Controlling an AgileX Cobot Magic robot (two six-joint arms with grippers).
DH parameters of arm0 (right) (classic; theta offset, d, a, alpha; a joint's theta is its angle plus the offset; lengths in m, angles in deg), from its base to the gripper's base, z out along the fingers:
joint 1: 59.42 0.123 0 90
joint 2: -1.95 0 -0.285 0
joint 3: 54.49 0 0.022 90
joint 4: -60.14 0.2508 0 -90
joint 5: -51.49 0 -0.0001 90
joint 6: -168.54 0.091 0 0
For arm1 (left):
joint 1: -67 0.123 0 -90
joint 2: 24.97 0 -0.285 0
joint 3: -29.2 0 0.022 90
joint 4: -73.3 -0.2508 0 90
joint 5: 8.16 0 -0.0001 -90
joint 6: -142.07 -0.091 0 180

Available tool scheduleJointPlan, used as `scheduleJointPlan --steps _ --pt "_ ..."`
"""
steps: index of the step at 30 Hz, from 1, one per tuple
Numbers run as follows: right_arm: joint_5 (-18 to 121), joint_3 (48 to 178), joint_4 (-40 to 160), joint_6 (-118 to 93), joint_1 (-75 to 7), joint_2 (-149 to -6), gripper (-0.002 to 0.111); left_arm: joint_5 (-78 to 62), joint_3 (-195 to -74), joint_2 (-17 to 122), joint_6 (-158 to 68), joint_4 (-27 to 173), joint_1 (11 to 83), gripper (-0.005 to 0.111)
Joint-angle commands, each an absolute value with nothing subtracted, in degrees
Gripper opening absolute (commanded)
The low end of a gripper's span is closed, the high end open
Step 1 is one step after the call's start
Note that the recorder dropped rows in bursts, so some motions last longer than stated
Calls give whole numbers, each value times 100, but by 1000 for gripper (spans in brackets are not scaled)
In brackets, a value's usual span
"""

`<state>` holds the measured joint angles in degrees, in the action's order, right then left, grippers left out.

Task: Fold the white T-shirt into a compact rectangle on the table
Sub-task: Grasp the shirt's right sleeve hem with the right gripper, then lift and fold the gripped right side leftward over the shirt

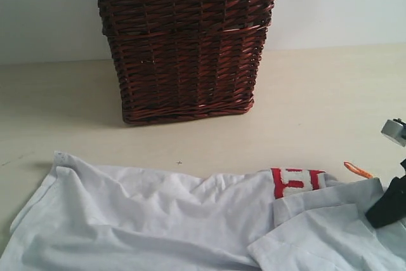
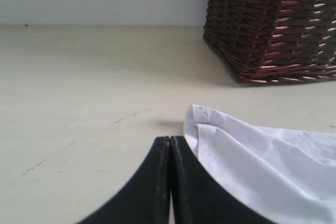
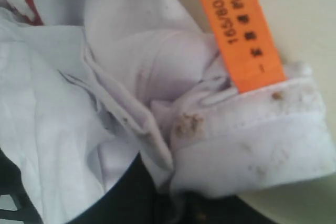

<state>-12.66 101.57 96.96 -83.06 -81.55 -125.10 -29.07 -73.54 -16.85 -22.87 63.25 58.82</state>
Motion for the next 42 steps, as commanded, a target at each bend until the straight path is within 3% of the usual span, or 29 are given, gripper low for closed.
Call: scheduleJointPlan --steps 1,24,30,34,42 --pt "-129 10005 8713 -8025 -8074 -12713 0 -2859 -7358 -1719 -2282 6353 5845 1" --pt "-325 12308 7813 -7755 -10122 -12065 0 -2859 -7358 -1719 -2282 6353 5845 1" --pt "-1788 12349 8644 -7714 -10071 -11911 0 -2859 -7358 -1719 -2282 6353 5845 1" --pt "-1848 12349 9992 -7506 -9998 -11403 0 -2859 -7358 -1719 -2282 6353 5845 1" --pt "-1848 12349 10360 -6194 -8159 -10769 0 -2859 -7358 -1719 -2282 6353 5845 1"
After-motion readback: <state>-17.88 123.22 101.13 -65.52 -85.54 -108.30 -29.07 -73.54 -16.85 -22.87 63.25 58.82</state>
